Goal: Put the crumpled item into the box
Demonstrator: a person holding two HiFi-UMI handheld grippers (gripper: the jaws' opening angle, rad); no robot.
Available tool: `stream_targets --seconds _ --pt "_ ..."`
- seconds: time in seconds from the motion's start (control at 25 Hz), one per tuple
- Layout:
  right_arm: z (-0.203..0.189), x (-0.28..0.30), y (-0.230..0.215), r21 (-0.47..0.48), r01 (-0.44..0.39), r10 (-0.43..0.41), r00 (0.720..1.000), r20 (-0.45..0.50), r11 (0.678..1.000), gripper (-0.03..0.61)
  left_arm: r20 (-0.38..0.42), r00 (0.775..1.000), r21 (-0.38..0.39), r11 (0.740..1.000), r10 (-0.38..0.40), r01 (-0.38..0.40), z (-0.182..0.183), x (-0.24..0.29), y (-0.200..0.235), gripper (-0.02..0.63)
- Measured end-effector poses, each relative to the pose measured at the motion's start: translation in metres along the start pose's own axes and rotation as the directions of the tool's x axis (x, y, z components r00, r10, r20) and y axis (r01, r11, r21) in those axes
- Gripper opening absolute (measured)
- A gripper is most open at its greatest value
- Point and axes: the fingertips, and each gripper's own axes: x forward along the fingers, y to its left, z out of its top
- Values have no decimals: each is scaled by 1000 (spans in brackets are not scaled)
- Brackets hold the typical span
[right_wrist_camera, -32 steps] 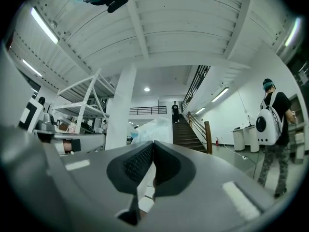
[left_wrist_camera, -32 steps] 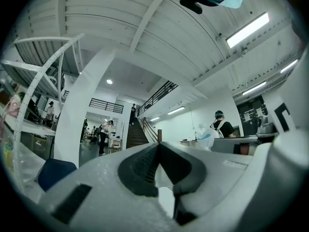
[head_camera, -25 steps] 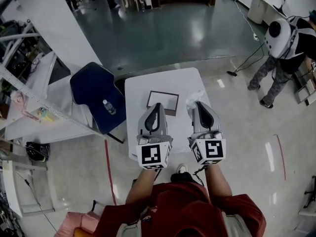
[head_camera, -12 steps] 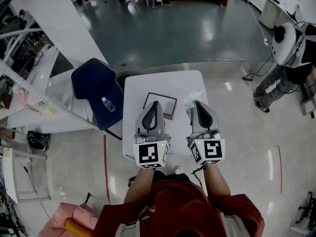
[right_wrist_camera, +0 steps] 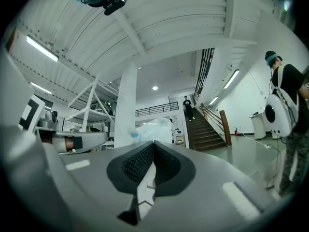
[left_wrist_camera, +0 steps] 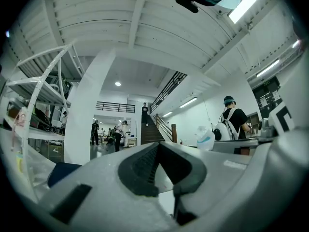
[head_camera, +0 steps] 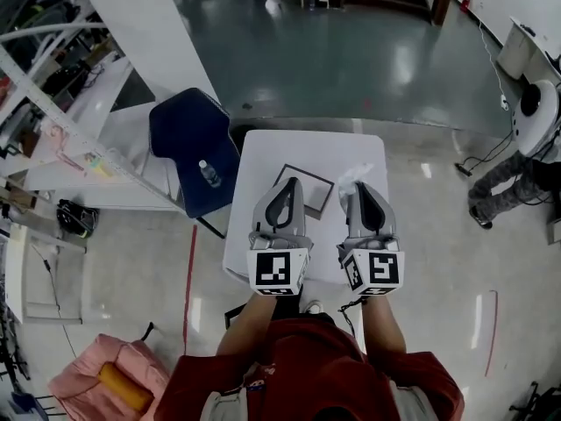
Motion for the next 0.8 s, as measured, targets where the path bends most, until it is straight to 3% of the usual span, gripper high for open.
stream_targets --seconds 0.8 --pt "-16 101 20 -33 -76 75 997 -33 997 3 1 998 -15 998 60 -60 -9 58 72 3"
